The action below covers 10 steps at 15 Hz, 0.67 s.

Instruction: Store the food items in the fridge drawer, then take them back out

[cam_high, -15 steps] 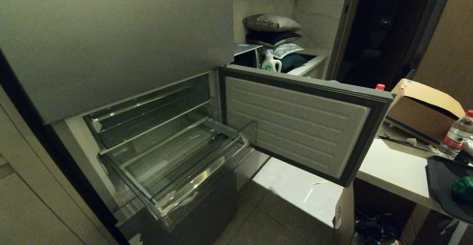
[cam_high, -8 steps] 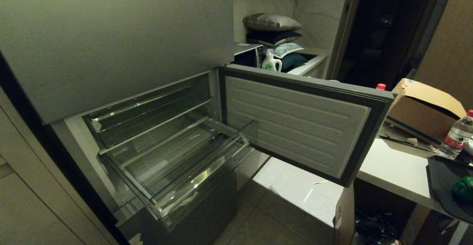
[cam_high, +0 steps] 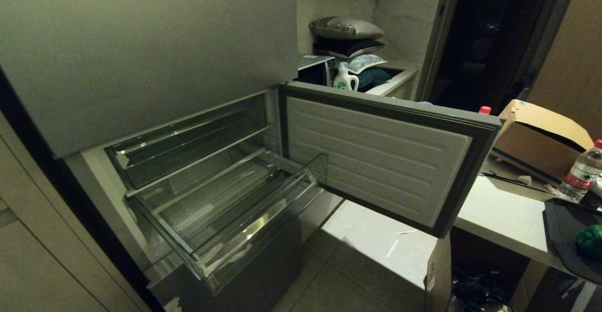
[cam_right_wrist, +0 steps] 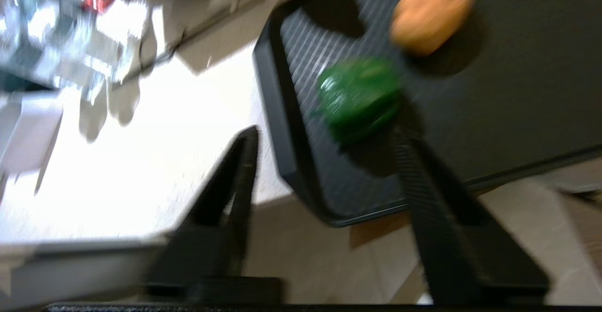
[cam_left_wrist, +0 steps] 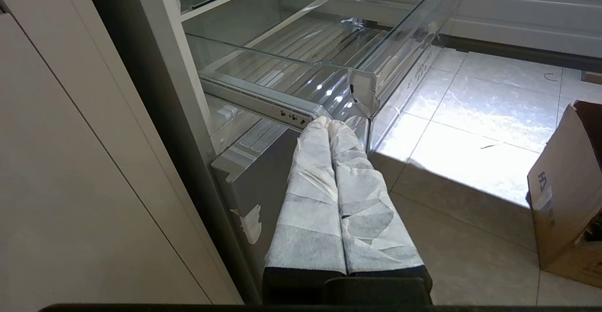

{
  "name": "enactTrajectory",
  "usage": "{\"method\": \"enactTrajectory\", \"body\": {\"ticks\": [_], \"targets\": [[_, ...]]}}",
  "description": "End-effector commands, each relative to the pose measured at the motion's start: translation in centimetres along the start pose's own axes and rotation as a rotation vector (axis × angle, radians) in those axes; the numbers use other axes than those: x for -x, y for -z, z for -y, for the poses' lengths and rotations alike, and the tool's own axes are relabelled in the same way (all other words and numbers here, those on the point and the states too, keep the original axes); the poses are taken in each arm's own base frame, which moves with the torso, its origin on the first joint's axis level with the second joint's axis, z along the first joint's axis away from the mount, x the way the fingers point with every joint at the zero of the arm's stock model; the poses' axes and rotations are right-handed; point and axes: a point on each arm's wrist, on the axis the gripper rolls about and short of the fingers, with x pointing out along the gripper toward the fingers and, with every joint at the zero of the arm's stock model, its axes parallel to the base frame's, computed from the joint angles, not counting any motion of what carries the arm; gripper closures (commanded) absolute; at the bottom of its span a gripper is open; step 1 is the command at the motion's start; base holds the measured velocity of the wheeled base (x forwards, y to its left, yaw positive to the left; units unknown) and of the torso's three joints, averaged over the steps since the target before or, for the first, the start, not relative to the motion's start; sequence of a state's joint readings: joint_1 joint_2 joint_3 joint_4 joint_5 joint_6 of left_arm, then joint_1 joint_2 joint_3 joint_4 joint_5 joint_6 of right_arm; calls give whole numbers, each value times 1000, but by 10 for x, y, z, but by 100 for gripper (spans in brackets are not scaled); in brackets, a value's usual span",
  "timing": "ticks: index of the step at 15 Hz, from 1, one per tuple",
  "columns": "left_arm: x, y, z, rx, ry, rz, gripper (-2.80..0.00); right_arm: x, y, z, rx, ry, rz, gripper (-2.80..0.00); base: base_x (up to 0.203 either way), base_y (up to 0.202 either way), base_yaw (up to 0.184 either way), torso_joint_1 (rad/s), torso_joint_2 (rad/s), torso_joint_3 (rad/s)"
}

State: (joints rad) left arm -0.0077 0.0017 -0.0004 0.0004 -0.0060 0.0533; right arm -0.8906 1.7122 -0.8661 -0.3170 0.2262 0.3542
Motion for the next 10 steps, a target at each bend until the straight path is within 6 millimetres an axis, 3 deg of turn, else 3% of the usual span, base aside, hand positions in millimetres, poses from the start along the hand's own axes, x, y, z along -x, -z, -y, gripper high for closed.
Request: {"method": "enactTrajectory", "body": {"ticks": [1,6,10], "targets": [[0,0,0,0,0,-1,0,-28,11,1,-2,-26,-84,-280,0,0,0,0,0,0],[0,0,0,0,0,-1,0,-57,21,0,112,-10,-177,-280,0,0,0,0,0,0],[0,0,0,0,0,-3,0,-72,19,6,267,123,-210,-280,0,0,0,0,0,0]]}}
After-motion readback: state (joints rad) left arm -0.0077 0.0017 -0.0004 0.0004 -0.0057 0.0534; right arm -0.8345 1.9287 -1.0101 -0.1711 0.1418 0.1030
